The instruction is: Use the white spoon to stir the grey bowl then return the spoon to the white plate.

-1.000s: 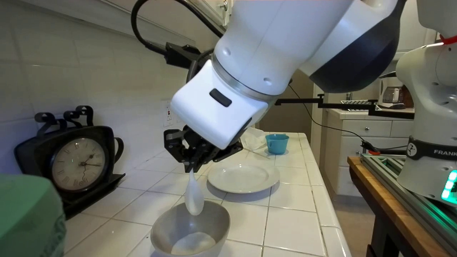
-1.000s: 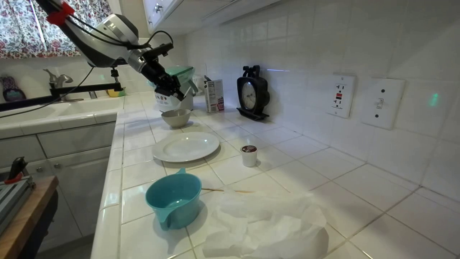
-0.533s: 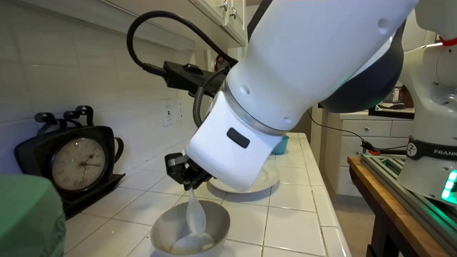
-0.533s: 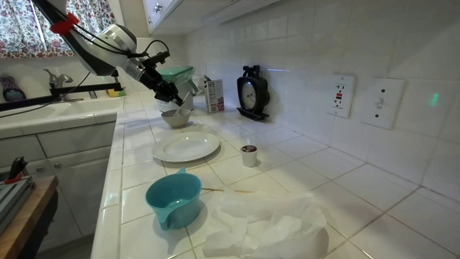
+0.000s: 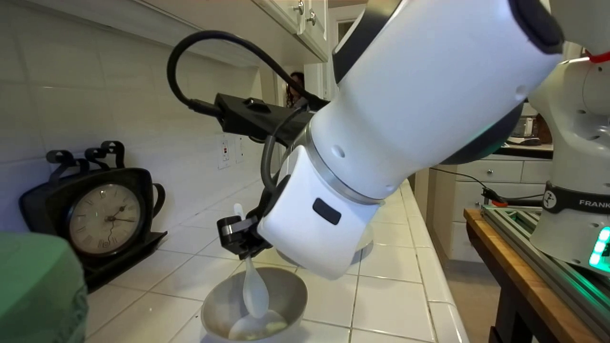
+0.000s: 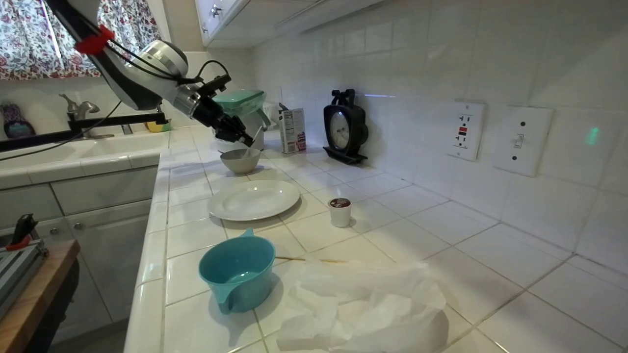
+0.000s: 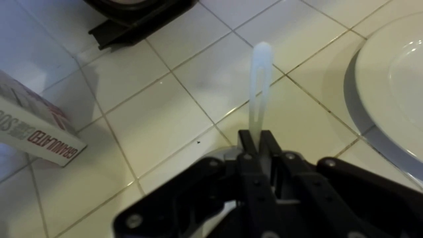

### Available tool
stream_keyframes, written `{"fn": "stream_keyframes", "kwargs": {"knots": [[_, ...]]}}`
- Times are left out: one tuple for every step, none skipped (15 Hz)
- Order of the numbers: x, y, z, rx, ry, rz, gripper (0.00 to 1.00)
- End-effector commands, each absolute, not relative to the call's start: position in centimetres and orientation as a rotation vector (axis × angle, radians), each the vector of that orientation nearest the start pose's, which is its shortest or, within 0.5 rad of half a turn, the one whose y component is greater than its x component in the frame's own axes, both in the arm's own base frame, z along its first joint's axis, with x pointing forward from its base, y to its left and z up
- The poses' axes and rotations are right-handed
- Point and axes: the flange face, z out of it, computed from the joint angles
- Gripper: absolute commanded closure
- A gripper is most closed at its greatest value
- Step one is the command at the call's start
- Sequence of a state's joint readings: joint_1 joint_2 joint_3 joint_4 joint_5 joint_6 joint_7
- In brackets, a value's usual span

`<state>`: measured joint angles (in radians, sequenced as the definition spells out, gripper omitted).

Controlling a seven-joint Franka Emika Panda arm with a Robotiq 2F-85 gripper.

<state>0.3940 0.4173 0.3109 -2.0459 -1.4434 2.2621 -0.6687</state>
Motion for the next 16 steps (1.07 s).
{"fn": "stream_keyframes", "kwargs": {"knots": [[47.1, 36.4, 23.7, 0.743, 2.101, -0.071, 0.97], [47.1, 36.3, 23.6, 0.732, 2.098, -0.07, 0.97], [47.0, 36.3, 23.4, 0.726, 2.099, -0.068, 0.97], [46.9, 36.4, 23.2, 0.719, 2.098, -0.066, 0.97], [46.9, 36.4, 23.1, 0.714, 2.099, -0.064, 0.97], [46.8, 36.4, 22.9, 0.713, 2.102, -0.064, 0.97], [46.6, 36.5, 22.8, 0.711, 2.105, -0.065, 0.97], [46.5, 36.5, 22.7, 0.71, 2.108, -0.064, 0.97], [46.3, 36.6, 22.5, 0.71, 2.111, -0.064, 0.97], [46.2, 36.6, 22.4, 0.709, 2.113, -0.063, 0.97], [46.0, 36.7, 22.4, 0.708, 2.118, -0.064, 0.97], [45.8, 36.7, 22.4, 0.706, 2.121, -0.064, 0.97], [45.6, 36.9, 22.4, 0.703, 2.125, -0.061, 0.97], [45.4, 37.1, 22.4, 0.701, 2.128, -0.056, 0.97], [45.4, 37.3, 22.5, 0.699, 2.128, -0.049, 0.97], [45.4, 37.6, 22.6, 0.699, 2.127, -0.042, 0.97]]}}
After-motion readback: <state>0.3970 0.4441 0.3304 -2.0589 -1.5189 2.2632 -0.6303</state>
